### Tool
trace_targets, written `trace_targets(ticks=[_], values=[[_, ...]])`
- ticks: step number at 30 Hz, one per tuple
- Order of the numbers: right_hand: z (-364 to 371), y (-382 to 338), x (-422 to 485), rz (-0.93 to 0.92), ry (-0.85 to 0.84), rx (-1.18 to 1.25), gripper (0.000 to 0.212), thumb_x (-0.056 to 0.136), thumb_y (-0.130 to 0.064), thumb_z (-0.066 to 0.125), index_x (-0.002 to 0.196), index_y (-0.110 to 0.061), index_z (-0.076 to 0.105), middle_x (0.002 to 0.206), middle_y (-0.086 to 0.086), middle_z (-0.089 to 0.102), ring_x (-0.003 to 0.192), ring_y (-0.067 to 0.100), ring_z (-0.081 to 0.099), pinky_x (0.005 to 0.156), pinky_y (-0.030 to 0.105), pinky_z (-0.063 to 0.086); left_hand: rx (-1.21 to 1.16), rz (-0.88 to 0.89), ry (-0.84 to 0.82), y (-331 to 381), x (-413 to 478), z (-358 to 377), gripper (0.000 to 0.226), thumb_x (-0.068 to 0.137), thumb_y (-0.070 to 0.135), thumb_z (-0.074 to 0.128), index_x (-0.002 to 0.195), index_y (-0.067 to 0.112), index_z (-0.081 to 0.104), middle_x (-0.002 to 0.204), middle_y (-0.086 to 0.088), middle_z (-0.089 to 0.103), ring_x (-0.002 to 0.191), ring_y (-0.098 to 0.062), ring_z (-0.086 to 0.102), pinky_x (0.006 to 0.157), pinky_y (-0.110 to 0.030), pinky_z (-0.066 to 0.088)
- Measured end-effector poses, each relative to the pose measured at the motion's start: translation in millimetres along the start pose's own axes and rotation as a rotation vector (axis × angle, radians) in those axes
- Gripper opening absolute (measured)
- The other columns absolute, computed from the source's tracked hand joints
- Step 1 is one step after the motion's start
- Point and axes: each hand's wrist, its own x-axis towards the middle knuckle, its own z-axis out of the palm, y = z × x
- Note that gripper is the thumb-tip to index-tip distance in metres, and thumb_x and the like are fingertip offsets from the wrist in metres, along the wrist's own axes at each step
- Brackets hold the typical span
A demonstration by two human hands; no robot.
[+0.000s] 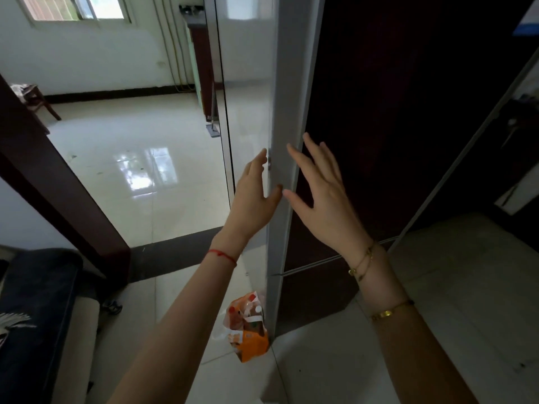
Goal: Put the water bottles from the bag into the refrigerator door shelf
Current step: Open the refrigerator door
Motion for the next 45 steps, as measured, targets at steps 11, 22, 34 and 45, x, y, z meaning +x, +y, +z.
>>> trace_targets(ticks=[11, 22, 34, 45], values=[[15.1, -2.9, 7.6, 0.046, 0.036, -0.029, 0.067, 0.095, -0.026, 0.054, 0.153, -0.026, 0.02, 0.164, -0.004, -0.001, 0.151, 0.023, -0.003, 0.12, 0.04, 0.01, -0.131, 0.018, 0.043, -10.7, 14.8, 9.5, 0.041, 0.092, 0.005, 0.055, 0.131, 0.003, 0.045, 0.13, -0.012, 0.054, 0.11, -0.014, 0.057, 0.084, -0.003, 0.043], [7.7, -4.5, -27.5, 0.039, 0.319, -0.061, 0.063, 0.092, -0.032, 0.061, 0.148, -0.021, 0.034, 0.152, 0.004, 0.026, 0.143, 0.016, 0.025, 0.116, 0.019, 0.023, -0.237, 0.129, 0.016, 11.4, -28.0, 11.1, 0.025, 0.091, 0.017, 0.055, 0.114, 0.006, 0.052, 0.112, -0.008, 0.062, 0.101, -0.013, 0.062, 0.088, -0.015, 0.05], [-11.7, -10.2, -93.9, 0.11, 0.653, -0.06, 0.074, 0.084, -0.031, 0.072, 0.144, -0.008, 0.035, 0.148, 0.014, 0.028, 0.141, 0.027, 0.033, 0.116, 0.027, 0.031, -0.213, 0.313, -0.123, 51.5, -70.4, 11.7, 0.033, 0.083, 0.002, 0.041, 0.095, 0.016, 0.069, 0.099, 0.0, 0.064, 0.1, -0.019, 0.057, 0.087, -0.032, 0.044], [-45.1, -4.2, -143.4, 0.121, 0.854, -0.416, 0.062, 0.088, -0.008, 0.066, 0.14, -0.011, 0.035, 0.149, 0.019, 0.029, 0.14, 0.032, 0.031, 0.119, 0.037, 0.025, -0.184, 0.557, -0.148, 84.8, -90.9, 34.0, 0.059, 0.073, -0.014, 0.042, 0.109, 0.026, 0.068, 0.109, -0.005, 0.052, 0.103, -0.015, 0.042, 0.087, -0.014, 0.03]])
